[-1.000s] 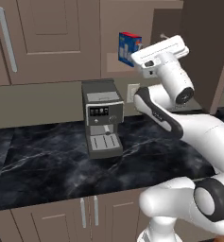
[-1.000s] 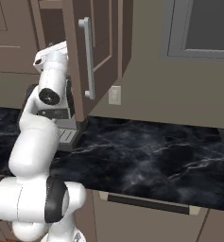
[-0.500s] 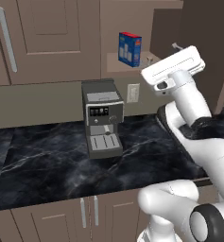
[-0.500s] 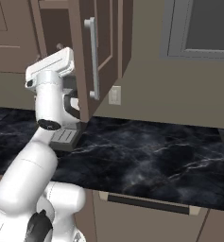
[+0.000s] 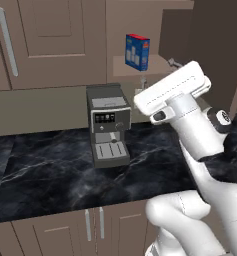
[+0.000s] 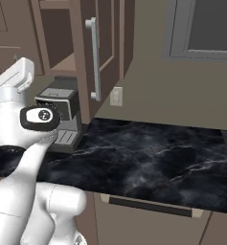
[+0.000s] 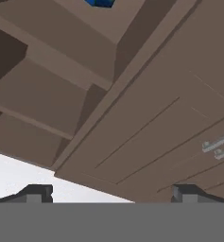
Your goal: Pick the boxed food from the counter and place it in the cabinet. Then close the cabinet.
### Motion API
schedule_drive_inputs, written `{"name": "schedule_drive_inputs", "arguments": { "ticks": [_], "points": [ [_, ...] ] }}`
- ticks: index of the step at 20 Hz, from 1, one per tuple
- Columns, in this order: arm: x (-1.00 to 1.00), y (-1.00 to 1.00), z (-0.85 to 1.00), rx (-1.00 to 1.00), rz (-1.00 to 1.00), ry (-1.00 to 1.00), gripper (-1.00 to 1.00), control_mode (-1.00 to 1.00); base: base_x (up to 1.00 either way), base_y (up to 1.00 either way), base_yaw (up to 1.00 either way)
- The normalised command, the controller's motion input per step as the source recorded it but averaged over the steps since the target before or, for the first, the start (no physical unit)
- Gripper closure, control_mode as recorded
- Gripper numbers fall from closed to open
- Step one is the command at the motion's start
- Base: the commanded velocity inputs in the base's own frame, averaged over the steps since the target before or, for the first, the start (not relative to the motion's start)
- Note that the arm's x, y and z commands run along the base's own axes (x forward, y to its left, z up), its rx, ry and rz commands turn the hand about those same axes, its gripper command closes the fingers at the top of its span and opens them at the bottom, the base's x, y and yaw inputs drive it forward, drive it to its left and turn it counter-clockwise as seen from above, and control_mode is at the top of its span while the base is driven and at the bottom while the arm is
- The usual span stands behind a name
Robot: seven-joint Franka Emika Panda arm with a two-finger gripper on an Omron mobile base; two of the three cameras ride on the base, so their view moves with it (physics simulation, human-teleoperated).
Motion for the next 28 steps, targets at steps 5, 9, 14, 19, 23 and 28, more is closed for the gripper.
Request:
{"name": "schedule_drive_inputs", "arguments": {
  "ticks": [5,9,14,19,23,28],
  "points": [
    [-1.00,0.03,0.00,0.00,0.00,-0.01,-1.00,-1.00,0.00,0.00,0.00],
    [-1.00,-0.05,0.00,0.00,0.00,0.00,-1.00,-1.00,0.00,0.00,0.00],
    [-1.00,-0.32,0.06,0.08,0.00,-0.01,-1.00,-1.00,0.00,0.00,0.00],
    [-1.00,-0.82,0.18,0.21,0.01,0.00,-1.00,-1.00,0.00,0.00,0.00],
    [-1.00,-1.00,0.23,0.26,0.05,0.00,-1.00,-1.00,0.00,0.00,0.00],
    [-1.00,-0.92,0.22,0.25,0.10,-0.01,-1.00,-1.00,0.00,0.00,0.00]
  ]
}}
